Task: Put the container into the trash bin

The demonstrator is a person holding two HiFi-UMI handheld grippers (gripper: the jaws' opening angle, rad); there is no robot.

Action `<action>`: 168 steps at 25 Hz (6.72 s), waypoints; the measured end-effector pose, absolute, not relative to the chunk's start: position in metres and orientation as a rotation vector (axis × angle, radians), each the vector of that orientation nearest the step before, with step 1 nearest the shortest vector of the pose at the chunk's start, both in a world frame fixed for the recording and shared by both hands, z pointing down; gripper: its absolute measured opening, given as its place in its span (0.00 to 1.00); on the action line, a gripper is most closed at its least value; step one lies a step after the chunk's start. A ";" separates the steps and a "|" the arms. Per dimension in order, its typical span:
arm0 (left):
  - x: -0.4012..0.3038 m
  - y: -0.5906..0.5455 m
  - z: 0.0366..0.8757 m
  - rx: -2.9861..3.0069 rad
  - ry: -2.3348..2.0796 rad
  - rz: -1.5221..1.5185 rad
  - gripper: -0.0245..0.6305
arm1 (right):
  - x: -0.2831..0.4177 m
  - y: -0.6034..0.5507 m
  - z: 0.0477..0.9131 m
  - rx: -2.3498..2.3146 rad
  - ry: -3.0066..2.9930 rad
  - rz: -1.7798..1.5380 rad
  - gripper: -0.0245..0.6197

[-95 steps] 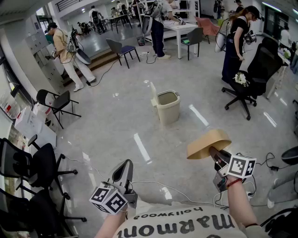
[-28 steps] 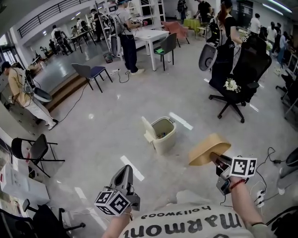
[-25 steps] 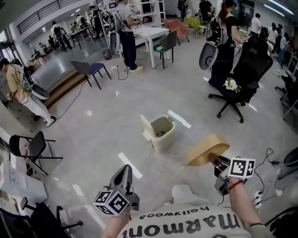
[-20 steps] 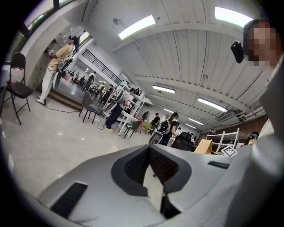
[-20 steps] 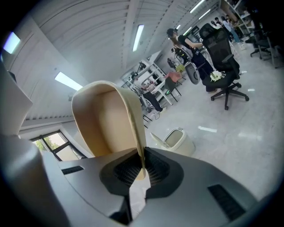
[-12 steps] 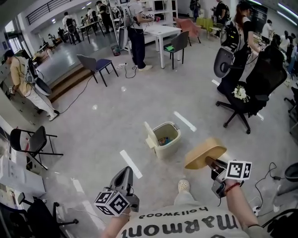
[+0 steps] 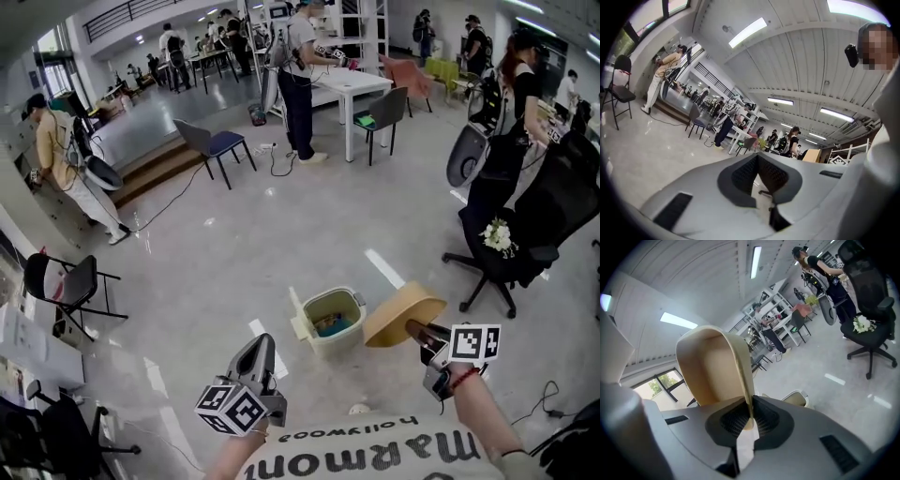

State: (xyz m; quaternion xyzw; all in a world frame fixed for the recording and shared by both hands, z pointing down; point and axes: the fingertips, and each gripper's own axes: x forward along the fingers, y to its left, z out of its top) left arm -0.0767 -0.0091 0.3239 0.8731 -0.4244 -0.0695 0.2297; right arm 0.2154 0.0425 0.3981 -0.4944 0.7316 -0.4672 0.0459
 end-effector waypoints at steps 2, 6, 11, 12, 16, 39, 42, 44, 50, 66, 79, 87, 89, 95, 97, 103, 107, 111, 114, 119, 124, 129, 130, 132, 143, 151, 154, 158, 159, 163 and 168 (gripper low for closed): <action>-0.068 -0.015 0.326 2.395 -1.203 -0.192 0.02 | 0.227 0.024 0.398 -1.482 2.266 -1.422 0.06; -0.058 -0.020 0.332 2.361 -1.262 -0.173 0.02 | 0.243 0.000 0.401 -1.425 2.272 -1.443 0.06; -0.059 -0.024 0.341 2.314 -1.298 -0.116 0.02 | 0.238 -0.011 0.412 -1.346 2.258 -1.503 0.06; -0.059 -0.026 0.342 2.308 -1.297 -0.103 0.02 | 0.236 -0.011 0.416 -1.340 2.253 -1.517 0.06; -0.057 -0.037 0.346 2.290 -1.298 -0.067 0.02 | 0.237 -0.015 0.437 -1.325 2.172 -1.601 0.06; -0.049 -0.265 0.374 2.370 -0.958 0.195 0.03 | 0.198 -0.164 0.485 -1.443 1.768 -1.777 0.06; -0.050 -0.289 0.385 2.364 -0.893 0.227 0.03 | 0.183 -0.185 0.490 -1.466 1.736 -1.779 0.06; -0.051 -0.300 0.392 2.357 -0.848 0.255 0.03 | 0.172 -0.192 0.494 -1.478 1.703 -1.796 0.06; -0.046 -0.325 0.417 2.350 -0.769 0.315 0.03 | 0.158 -0.198 0.523 -1.503 1.608 -1.858 0.06; -0.019 -0.309 0.494 2.249 -0.622 0.448 0.03 | 0.151 -0.185 0.610 -1.549 1.406 -2.048 0.06; 0.000 -0.277 0.544 2.151 -0.717 0.439 0.03 | 0.159 -0.190 0.711 -1.531 1.454 -2.267 0.06; -0.022 -0.282 0.557 2.081 -0.850 0.389 0.03 | 0.164 -0.196 0.781 -1.674 1.527 -2.384 0.06; -0.025 -0.283 0.563 2.075 -0.871 0.384 0.03 | 0.166 -0.193 0.801 -1.710 1.496 -2.410 0.06; -0.038 -0.287 0.583 2.019 -0.952 0.363 0.03 | 0.166 -0.173 0.854 -1.800 1.432 -2.576 0.06; -0.042 -0.287 0.587 2.006 -0.967 0.363 0.03 | 0.166 -0.166 0.866 -1.828 1.441 -2.635 0.06; -0.054 -0.285 0.602 1.957 -1.007 0.365 0.03 | 0.162 -0.161 0.880 -1.862 1.519 -2.707 0.06; -0.060 -0.285 0.609 1.940 -1.015 0.368 0.03 | 0.160 -0.167 0.885 -1.893 1.575 -2.724 0.06; -0.060 -0.287 0.614 1.933 -1.015 0.370 0.03 | 0.169 -0.169 0.890 -2.021 1.618 -2.724 0.06; -0.060 -0.288 0.616 1.929 -1.013 0.373 0.03 | 0.175 -0.169 0.893 -2.098 1.652 -2.733 0.06; -0.068 -0.290 0.621 1.912 -1.029 0.373 0.03 | 0.182 -0.170 0.896 -2.202 1.723 -2.738 0.06; -0.071 -0.288 0.627 1.898 -1.033 0.374 0.03 | 0.189 -0.171 0.898 -2.304 1.826 -2.716 0.06; -0.072 -0.286 0.631 1.888 -1.036 0.369 0.03 | 0.189 -0.172 0.902 -2.305 1.892 -2.728 0.06; -0.073 -0.286 0.632 1.885 -1.037 0.369 0.03 | 0.187 -0.172 0.903 -2.296 1.898 -2.735 0.07; -0.076 -0.285 0.634 1.879 -1.041 0.369 0.03 | 0.184 -0.173 0.905 -2.276 1.914 -2.749 0.07; -0.084 -0.281 0.638 1.864 -1.053 0.360 0.03 | 0.167 -0.172 0.911 -2.183 2.019 -2.797 0.10; -0.087 -0.273 0.641 1.858 -1.059 0.357 0.03 | 0.162 -0.173 0.914 -2.203 2.028 -2.786 0.15; -0.089 -0.271 0.642 1.853 -1.063 0.355 0.03 | 0.161 -0.174 0.913 -2.210 2.021 -2.783 0.15; -0.089 -0.267 0.641 1.853 -1.068 0.345 0.03 | 0.162 -0.170 0.912 -2.229 2.006 -2.774 0.15; -0.088 -0.267 0.639 1.856 -1.068 0.344 0.03 | 0.163 -0.168 0.910 -2.233 1.992 -2.775 0.15; -0.085 -0.266 0.627 1.874 -1.068 0.332 0.03 | 0.167 -0.164 0.898 -2.238 1.930 -2.764 0.15; -0.071 -0.266 0.600 1.919 -1.061 0.293 0.03 | 0.177 -0.176 0.867 -2.230 1.772 -2.635 0.15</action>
